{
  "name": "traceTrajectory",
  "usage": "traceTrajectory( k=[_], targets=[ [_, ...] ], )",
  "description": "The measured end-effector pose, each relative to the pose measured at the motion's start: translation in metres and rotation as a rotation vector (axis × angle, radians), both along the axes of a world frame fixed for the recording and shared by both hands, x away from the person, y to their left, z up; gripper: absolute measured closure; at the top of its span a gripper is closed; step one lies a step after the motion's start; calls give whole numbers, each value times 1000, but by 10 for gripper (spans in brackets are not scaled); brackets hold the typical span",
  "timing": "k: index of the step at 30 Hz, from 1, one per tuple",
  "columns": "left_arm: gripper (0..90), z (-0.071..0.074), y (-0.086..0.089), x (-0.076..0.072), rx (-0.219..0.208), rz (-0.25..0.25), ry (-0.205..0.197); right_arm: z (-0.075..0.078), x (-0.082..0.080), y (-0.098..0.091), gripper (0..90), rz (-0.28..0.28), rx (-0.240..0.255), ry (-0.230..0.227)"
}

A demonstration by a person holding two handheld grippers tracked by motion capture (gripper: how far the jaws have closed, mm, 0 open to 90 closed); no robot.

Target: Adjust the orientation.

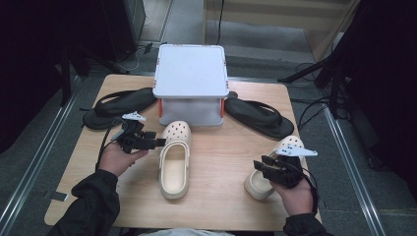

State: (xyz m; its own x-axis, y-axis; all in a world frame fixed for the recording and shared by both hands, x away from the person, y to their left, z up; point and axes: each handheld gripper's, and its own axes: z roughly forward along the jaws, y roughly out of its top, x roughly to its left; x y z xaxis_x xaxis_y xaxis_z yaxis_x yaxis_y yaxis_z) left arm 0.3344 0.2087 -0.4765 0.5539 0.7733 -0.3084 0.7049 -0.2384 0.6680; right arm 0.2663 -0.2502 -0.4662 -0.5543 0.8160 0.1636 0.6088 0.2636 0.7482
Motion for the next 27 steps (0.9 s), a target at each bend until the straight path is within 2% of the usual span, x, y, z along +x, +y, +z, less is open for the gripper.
traceTrajectory(
  k=[3, 12, 13, 14, 15, 19, 23, 26, 27],
  targets=[
    [419, 0, 1, 0, 4, 1, -3, 1, -3, -14, 600, -46, 6, 7],
    [419, 1, 1, -1, 5, 6, -3, 8, -6, -38, 604, -108, 11, -5],
    [420, 1, 1, -1, 7, 3, -2, 15, -4, -44, 603, -134, 34, 5],
    [420, 1, 1, -1, 7, 3, -2, 15, -4, -44, 603, -134, 34, 5],
    [420, 1, 1, -1, 8, 1, 2, 23, -2, -46, 591, -149, 32, -4],
    [420, 1, 1, -1, 7, 2, 1, 34, 3, -55, 556, -173, 17, -23],
    [420, 0, 1, 0, 8, 2, 4, 34, 6, -62, 537, -200, -3, -31],
    [421, 0, 0, 0, 4, 7, 5, 27, 11, -68, 514, -223, -26, -13],
    [420, 0, 1, 0, 3, 3, 4, 21, 16, -69, 505, -233, -24, 16]
  ],
)
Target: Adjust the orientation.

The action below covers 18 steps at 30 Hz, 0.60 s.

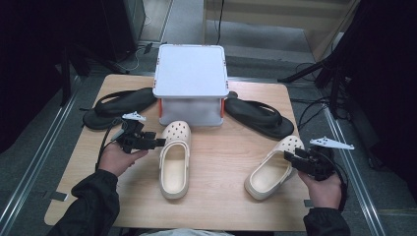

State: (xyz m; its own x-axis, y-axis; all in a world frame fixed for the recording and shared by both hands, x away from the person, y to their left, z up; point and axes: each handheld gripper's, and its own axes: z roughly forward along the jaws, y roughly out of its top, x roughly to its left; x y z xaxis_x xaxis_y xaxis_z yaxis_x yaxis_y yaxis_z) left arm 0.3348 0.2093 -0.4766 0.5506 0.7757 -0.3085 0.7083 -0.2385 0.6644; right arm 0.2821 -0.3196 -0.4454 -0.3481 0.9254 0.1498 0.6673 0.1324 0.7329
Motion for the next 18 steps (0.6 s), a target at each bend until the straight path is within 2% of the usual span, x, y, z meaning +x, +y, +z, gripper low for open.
traceTrajectory(
  k=[1, 3, 6, 12, 14, 18],
  targets=[
    [420, 0, 0, 0, 0, 0, 0, 0, 0, 0, 505, 0, 0, 0],
    [420, 0, 1, 0, -12, 9, 5, -5, 4, 0, 502, 1, 4, 29],
    [420, 0, 2, 1, -20, 10, 10, -14, 10, 5, 498, 5, -22, 57],
    [420, 0, 1, 1, -12, 4, 11, -19, 13, 11, 508, -12, -79, 38],
    [419, -1, 1, 1, -12, 2, 10, -22, 14, 13, 529, -22, -104, 27],
    [420, -1, 1, 1, -11, 3, 12, -24, 14, 14, 578, -24, -123, 22]
  ],
)
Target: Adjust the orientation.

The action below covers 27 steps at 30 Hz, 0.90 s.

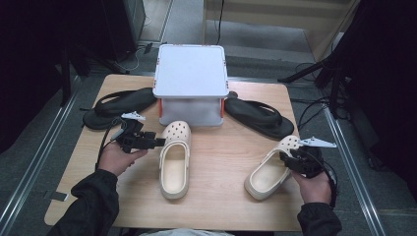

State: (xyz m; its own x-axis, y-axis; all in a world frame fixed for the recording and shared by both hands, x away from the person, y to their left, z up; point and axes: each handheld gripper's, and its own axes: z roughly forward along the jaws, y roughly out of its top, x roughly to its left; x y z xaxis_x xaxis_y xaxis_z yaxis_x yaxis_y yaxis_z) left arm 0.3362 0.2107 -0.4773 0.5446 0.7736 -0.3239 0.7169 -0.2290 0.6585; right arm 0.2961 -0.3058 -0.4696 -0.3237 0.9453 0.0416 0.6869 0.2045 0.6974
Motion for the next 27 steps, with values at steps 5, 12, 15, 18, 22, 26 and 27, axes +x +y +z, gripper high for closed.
traceTrajectory(
  k=[5, 12, 15, 18, 22, 26, 27],
  targets=[
    [419, 0, 0, 0, -4, 5, 1, 2, 0, 1, 625, 1, -14, 5],
    [420, 0, 1, 1, -5, 5, 7, 10, -3, 9, 721, 40, -43, 18],
    [419, 0, 1, 1, -7, 6, 6, 12, -4, 8, 733, 46, -26, 20],
    [420, -1, 2, 1, -7, 7, 6, 17, -6, 8, 746, 54, -1, 18],
    [419, -1, 2, 1, -3, 4, 9, 29, -13, 8, 775, 80, 79, 4],
    [419, 0, 2, 1, -5, 11, 8, 34, -14, 10, 788, 125, 154, 6],
    [419, 0, 2, 1, -7, 11, 6, 34, -14, 10, 788, 125, 154, 6]
  ],
)
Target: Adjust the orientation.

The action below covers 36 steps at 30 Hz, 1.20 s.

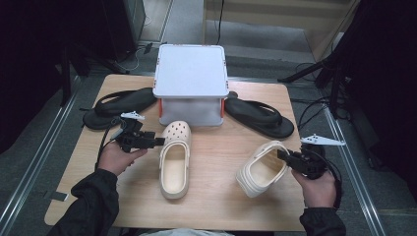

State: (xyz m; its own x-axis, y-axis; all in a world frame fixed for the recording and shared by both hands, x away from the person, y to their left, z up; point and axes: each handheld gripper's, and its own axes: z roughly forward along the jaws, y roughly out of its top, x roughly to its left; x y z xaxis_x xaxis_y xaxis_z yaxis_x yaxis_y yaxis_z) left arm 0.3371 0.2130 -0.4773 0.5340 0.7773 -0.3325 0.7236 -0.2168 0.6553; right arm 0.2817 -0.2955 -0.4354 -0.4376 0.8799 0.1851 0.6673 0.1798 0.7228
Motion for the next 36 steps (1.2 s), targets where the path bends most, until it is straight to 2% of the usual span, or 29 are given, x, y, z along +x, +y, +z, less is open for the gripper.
traceTrajectory(
  k=[2, 6, 7, 9, 14, 16, 17, 21, 24, 29, 31, 34, 36],
  targets=[
    [419, 1, 1, 0, -2, 4, -2, 3, 1, 6, 788, 30, 23, -2],
    [419, 1, 1, 0, -6, 10, -3, 10, 3, 24, 788, 89, 6, -21],
    [419, 1, 2, 0, -4, 10, -4, 12, 6, 33, 788, 118, 2, -20],
    [419, 2, 1, -1, -5, 11, -4, 14, 8, 38, 788, 135, 2, -19],
    [419, 3, 1, -3, 1, 11, -6, 20, 24, 68, 786, 231, -8, -34],
    [419, 4, 1, -4, 4, 11, -4, 20, 27, 73, 787, 241, -9, -37],
    [419, 4, 1, -4, 3, 11, -2, 19, 33, 82, 786, 270, -10, -34],
    [420, 4, 0, -7, -1, 9, -3, 17, 45, 99, 785, 339, -4, -10],
    [421, 6, 2, -10, 8, 22, -15, 14, 52, 109, 785, 382, -24, 2],
    [420, 7, 6, -14, -5, 39, -17, 5, 62, 128, 783, 449, -61, 27],
    [421, 7, 6, -15, -6, 45, -15, 4, 67, 135, 783, 472, -67, 31],
    [423, 8, 8, -19, 2, 54, -38, 4, 72, 140, 783, 491, -70, 23],
    [423, 8, 10, -20, -6, 65, -37, 3, 76, 143, 782, 509, -76, 22]
  ],
)
